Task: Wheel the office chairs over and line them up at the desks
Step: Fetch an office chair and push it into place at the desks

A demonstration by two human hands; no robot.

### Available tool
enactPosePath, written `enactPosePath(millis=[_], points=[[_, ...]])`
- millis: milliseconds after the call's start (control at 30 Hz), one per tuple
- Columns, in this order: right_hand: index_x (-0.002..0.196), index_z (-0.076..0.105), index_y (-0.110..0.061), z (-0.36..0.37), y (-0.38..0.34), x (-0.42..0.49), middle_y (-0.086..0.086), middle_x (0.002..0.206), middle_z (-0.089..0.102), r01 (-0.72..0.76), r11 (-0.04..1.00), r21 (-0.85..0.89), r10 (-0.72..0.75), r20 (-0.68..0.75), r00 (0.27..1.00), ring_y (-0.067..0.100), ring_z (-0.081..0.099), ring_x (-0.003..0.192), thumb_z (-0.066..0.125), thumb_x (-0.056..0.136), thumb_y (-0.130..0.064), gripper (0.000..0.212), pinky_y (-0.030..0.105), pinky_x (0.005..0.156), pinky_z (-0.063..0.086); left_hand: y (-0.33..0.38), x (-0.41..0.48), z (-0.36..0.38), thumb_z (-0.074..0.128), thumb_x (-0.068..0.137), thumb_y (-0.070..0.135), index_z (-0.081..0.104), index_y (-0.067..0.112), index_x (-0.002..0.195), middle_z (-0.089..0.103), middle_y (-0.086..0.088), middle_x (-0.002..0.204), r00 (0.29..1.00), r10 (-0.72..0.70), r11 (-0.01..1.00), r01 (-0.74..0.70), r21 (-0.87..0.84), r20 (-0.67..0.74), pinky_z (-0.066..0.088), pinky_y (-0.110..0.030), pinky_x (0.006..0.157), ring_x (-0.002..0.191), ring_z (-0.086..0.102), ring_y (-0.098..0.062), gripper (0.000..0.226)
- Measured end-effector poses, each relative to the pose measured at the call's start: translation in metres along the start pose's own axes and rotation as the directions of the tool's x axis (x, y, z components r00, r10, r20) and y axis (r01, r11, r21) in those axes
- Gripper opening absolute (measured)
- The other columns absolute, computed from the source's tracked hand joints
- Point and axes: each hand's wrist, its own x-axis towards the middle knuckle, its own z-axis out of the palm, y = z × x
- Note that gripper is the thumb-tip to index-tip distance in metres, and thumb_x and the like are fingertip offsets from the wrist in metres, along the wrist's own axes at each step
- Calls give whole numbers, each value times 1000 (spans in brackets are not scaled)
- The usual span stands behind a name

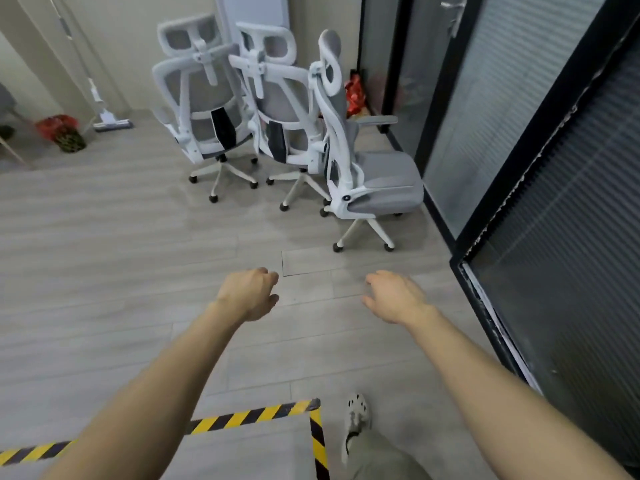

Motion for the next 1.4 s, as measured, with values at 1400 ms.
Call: enactPosePath(millis=[1400], points=[[167, 10, 8, -230, 19, 720, 33, 171, 22, -292, 920, -260, 162, -427, 890, 48, 34, 156, 58, 96, -30, 94, 54, 135, 25, -211, 785, -246, 78, 96, 49, 53, 15, 150, 59, -11, 146, 886, 317, 939, -344, -21, -338, 48, -50, 114, 140, 53, -36, 68]])
